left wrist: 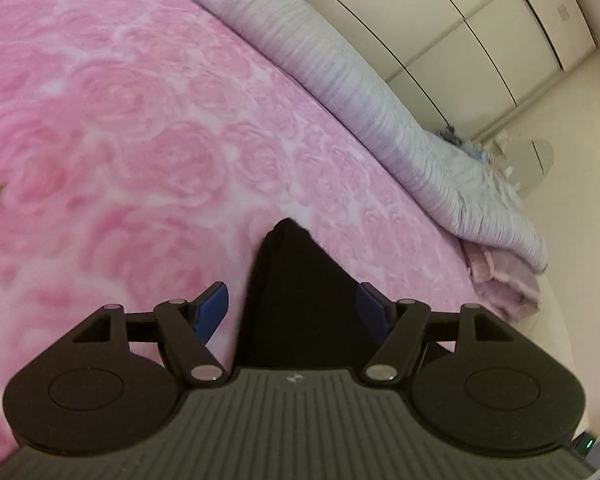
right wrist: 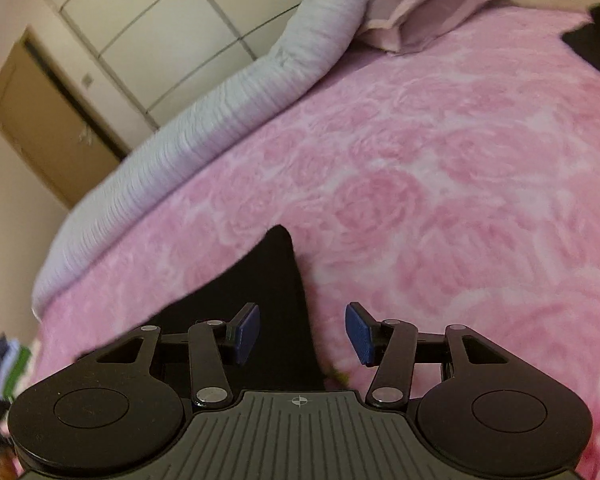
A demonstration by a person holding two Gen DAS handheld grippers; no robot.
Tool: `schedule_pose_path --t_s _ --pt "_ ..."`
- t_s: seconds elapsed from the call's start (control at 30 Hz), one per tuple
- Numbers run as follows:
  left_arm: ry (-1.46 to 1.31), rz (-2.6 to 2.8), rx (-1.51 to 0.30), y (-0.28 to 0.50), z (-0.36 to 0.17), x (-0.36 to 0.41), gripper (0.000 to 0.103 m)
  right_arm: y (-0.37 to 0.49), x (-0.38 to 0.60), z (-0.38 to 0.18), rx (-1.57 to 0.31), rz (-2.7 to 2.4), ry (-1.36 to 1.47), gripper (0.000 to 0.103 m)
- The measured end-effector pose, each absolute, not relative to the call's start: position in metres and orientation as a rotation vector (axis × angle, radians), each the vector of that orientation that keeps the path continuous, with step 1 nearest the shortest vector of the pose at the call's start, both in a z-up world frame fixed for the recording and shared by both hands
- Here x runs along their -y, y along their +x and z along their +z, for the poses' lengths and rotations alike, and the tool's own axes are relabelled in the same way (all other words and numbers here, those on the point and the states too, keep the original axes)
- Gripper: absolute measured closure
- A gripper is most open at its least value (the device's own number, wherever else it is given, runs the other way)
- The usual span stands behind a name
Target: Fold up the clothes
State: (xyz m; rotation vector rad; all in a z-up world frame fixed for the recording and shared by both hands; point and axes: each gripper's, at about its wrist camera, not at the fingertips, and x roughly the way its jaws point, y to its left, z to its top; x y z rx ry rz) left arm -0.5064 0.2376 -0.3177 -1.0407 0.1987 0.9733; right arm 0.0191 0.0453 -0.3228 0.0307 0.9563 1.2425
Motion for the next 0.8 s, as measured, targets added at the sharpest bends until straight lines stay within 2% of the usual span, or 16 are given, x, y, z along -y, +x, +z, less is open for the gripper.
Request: schedule_pose_path --t_s 0.13,0.2,0.27,0.3,0.33,0.37,0.5,0.57,0.7,0.8 --pt "-0.945 0.958 -0.274 -0.478 -0.322 -0.265 0.038 0.021 -0.08 -0.329 -0.921 1.296 -0.044 0.051" --pt "-0.919 0.957 -0.306 -0.468 -0.327 -0.277 0.043 0.021 -0.099 -0.333 -0.908 1.321 -0.051 0.051" --pt "-0.894 0.95 -0.333 -0.459 -0.333 -0.282 0.061 0.021 -0.116 -0.34 -0.919 1.332 -0.062 0.051" --pt "-0.879 0.949 -0.348 -0.456 -0.335 -0.284 0.077 0.021 -0.122 -0.343 -0.92 1.331 -0.07 0.052" --pt "-0.853 0.955 -0.363 -0.452 -0.336 -0.284 0.099 0.02 -0.128 -0.346 -0.919 1.33 -0.08 0.055" --pt "-0.792 0.983 -0.377 -0.45 -0.334 -0.281 0.098 0.016 -0.13 -0.346 -0.888 1.334 -0.097 0.098" --pt "-0.653 1.016 -0.327 -0.449 -0.326 -0.266 0.098 -0.005 -0.125 -0.337 -0.695 1.366 -0.144 0.1" --pt "-0.641 1.037 -0.37 -0.444 -0.333 -0.272 0.098 -0.008 -0.124 -0.334 -0.64 1.342 -0.155 0.101" --pt "-0.67 1.044 -0.463 -0.436 -0.356 -0.29 0.093 0.003 -0.15 -0.365 -0.775 1.252 -0.207 0.1" --pt "-0.699 1.053 -0.431 -0.445 -0.348 -0.291 0.086 0.005 -0.15 -0.366 -0.774 1.254 -0.201 0.095"
